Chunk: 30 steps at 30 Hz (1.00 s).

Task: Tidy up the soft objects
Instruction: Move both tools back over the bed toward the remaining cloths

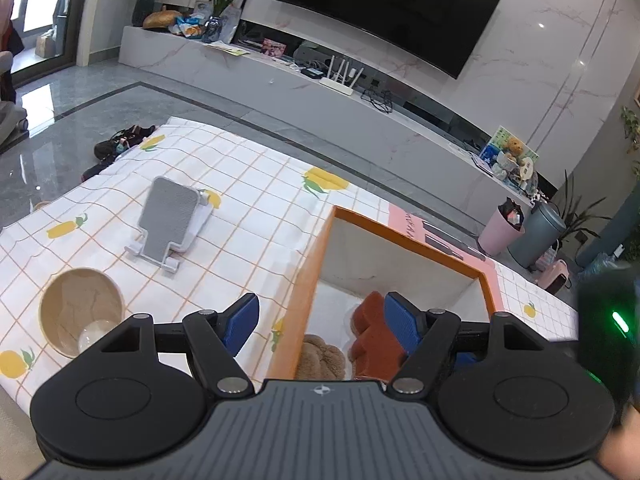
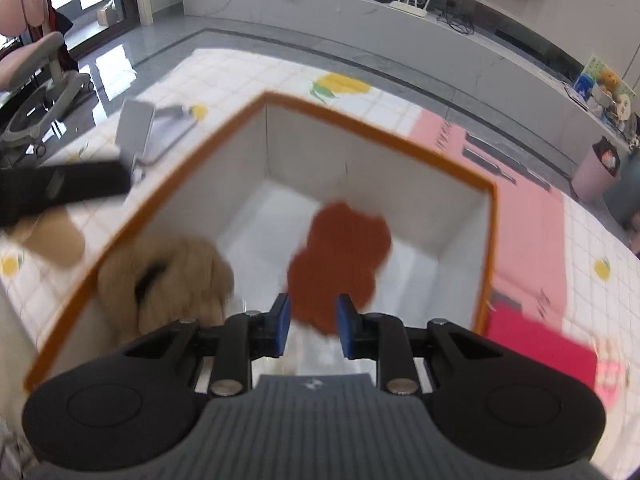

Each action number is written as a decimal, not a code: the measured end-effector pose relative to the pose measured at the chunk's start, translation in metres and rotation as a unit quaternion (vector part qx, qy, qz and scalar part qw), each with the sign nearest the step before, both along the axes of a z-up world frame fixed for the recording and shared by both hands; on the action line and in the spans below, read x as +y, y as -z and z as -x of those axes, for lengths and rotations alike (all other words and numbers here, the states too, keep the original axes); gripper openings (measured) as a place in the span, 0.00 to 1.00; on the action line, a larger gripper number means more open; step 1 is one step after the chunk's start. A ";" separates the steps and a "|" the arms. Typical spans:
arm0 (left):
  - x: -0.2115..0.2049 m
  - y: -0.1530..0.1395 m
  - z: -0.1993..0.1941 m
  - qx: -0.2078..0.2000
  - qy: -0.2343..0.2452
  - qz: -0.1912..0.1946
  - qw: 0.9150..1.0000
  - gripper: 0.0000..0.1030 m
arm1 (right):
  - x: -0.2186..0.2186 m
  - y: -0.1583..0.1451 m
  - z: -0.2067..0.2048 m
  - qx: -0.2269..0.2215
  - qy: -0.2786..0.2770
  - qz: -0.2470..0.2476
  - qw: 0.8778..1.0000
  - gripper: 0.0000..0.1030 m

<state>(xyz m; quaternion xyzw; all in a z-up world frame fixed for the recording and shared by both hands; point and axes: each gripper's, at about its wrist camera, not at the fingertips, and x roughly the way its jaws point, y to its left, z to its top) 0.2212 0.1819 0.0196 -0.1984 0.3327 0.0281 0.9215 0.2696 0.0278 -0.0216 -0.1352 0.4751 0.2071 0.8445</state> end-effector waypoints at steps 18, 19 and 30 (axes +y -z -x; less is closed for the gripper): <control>0.021 0.013 -0.006 0.022 -0.025 -0.022 0.999 0.81 | 0.007 0.060 -0.076 0.094 0.062 0.022 0.993 0.00; 0.020 0.013 -0.006 0.021 -0.024 -0.023 0.999 0.81 | 0.006 0.058 -0.077 0.095 0.056 0.021 0.994 0.00; 0.012 0.000 0.000 0.011 -0.033 -0.046 0.998 0.81 | -0.015 -0.006 -0.043 0.024 0.011 -0.031 0.999 0.24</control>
